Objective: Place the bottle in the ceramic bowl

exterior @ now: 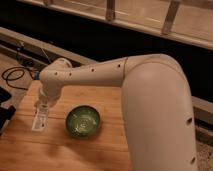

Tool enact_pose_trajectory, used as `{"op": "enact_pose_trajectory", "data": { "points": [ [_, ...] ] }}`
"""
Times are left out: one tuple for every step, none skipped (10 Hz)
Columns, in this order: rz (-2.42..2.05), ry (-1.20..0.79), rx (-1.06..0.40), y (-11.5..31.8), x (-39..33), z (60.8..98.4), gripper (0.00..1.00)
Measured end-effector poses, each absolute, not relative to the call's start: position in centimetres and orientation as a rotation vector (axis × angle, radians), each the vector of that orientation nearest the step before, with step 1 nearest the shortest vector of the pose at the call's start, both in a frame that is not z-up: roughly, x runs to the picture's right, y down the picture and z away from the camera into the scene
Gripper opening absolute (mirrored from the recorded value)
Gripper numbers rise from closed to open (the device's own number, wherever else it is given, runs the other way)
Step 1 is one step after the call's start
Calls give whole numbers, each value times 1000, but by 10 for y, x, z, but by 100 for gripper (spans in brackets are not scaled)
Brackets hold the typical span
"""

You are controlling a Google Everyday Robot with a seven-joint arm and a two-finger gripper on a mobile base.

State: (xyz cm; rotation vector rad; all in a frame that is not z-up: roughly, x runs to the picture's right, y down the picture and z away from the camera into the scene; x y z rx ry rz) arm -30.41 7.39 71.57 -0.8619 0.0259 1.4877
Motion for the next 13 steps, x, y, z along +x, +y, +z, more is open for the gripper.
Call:
{"op": "enact_pose_trajectory", "data": {
  "points": [
    [1483, 38, -877, 75, -307, 722, 0],
    [1500, 48, -878, 73, -303, 732, 0],
    [1522, 55, -868, 68, -292, 740, 0],
    [1553, 52, -852, 63, -274, 744, 0],
    [1599, 46, -836, 61, -254, 743, 0],
    [1638, 39, -820, 61, -233, 742, 0],
    [1672, 31, -802, 61, -214, 739, 0],
    [1713, 24, -778, 63, -192, 734, 0],
    [1745, 22, -758, 65, -177, 730, 0],
    [1771, 22, -745, 68, -165, 728, 0],
    [1818, 27, -724, 74, -147, 728, 0],
    [1848, 38, -720, 82, -137, 733, 0],
    [1860, 45, -724, 89, -130, 736, 0]
  ]
}}
